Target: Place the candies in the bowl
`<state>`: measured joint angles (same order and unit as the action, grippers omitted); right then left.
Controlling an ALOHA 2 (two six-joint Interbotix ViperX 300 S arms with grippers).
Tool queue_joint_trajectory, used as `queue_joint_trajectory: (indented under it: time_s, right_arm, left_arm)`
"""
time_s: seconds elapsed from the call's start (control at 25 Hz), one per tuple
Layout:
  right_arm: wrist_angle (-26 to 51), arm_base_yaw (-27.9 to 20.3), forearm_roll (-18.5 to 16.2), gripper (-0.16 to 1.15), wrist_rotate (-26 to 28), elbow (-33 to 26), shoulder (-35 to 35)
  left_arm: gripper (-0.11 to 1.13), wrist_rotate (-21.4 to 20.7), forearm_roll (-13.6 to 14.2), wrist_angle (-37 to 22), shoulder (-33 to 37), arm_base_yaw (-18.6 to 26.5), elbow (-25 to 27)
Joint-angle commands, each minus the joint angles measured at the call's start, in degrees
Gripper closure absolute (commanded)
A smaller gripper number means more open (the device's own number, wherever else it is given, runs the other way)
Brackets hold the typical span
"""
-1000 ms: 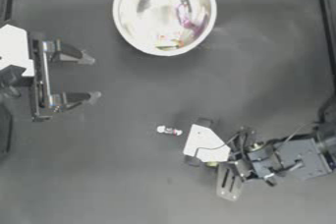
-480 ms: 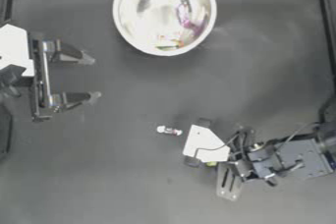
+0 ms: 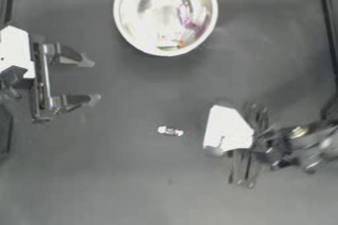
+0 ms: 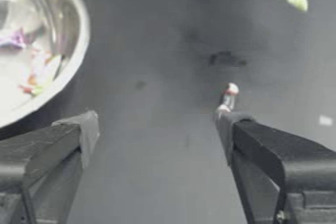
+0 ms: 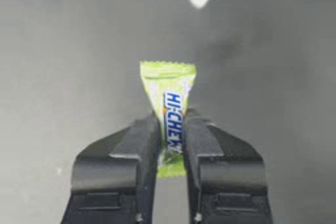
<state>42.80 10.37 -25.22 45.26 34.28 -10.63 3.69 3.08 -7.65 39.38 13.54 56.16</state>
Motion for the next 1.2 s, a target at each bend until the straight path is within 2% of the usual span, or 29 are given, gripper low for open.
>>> queue_joint_trajectory:
  time_s: [0.04,0.24,0.48,0.56,0.72,0.92,1.2]
  right_arm:
    - [-2.81,-3.96,-3.16,0.48,-0.97,0.70,-6.50]
    - [-12.30,-12.22,-6.86,0.48,-1.41,3.60,-12.30]
    - [-22.32,-22.15,-10.55,0.48,-2.55,3.60,-11.43]
    - [-25.22,-25.58,-11.69,0.48,-2.81,2.37,-9.32]
    - [-25.93,-31.29,-12.48,0.48,-2.90,-1.58,-4.13]
    - [-26.02,-36.39,-15.38,0.48,-2.90,-8.35,3.60]
    - [-26.02,-41.31,-16.17,0.48,-2.99,-16.17,13.89]
  left_arm:
    - [0.00,0.00,-0.09,0.26,0.44,-0.62,-0.97]
    - [0.00,0.00,-0.09,0.18,0.70,-0.88,-1.14]
    - [0.00,0.00,-0.09,0.18,1.41,-1.14,-1.14]
    - [0.00,0.00,-0.09,0.18,1.67,-1.32,-1.14]
    - [0.00,0.00,-0.18,0.18,1.93,-1.41,-1.23]
    - [0.00,0.09,-0.09,0.35,1.93,-1.58,-1.14]
    - [0.00,0.09,-0.09,0.62,1.93,-1.85,-1.14]
